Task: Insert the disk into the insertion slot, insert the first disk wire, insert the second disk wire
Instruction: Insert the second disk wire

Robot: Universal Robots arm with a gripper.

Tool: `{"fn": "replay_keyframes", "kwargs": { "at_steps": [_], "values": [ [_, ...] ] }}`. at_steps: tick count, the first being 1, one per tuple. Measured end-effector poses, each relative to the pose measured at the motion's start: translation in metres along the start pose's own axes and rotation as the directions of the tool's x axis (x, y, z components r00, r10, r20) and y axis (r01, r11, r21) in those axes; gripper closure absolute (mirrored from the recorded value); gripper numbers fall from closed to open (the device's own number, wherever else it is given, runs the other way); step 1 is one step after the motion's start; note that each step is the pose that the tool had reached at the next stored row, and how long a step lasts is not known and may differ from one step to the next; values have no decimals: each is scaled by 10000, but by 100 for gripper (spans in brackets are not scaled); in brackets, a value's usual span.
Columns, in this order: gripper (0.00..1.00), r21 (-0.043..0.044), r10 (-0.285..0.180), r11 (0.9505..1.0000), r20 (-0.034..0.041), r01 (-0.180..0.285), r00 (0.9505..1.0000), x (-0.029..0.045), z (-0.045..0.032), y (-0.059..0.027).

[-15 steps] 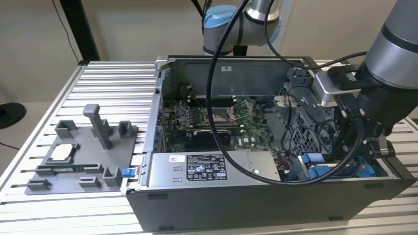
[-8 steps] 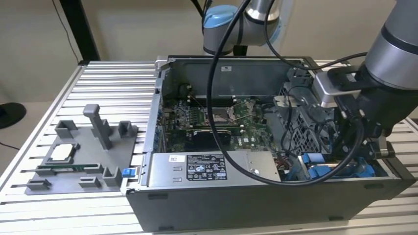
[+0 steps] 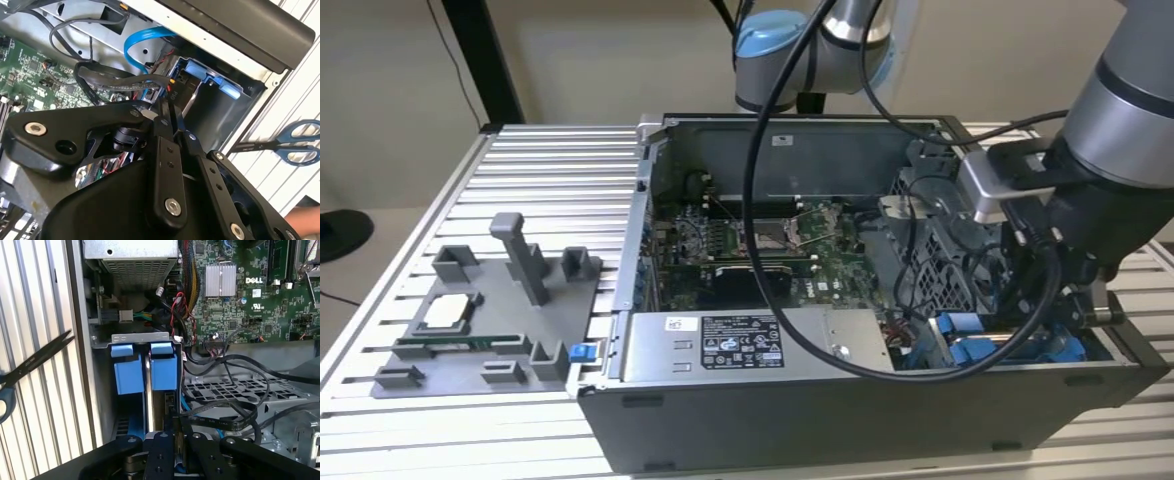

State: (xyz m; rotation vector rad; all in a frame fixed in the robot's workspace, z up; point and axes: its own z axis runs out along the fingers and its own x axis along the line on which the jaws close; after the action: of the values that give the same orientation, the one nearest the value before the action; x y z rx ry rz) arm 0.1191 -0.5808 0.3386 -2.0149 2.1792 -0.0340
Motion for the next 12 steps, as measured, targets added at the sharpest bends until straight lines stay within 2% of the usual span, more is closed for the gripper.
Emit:
{"fn": "replay_keyframes", "kwargs": {
  "at_steps": [12],
  "values": [
    [100, 0, 1, 10000, 5, -1, 10000, 10, 81, 11]
  ]
}}
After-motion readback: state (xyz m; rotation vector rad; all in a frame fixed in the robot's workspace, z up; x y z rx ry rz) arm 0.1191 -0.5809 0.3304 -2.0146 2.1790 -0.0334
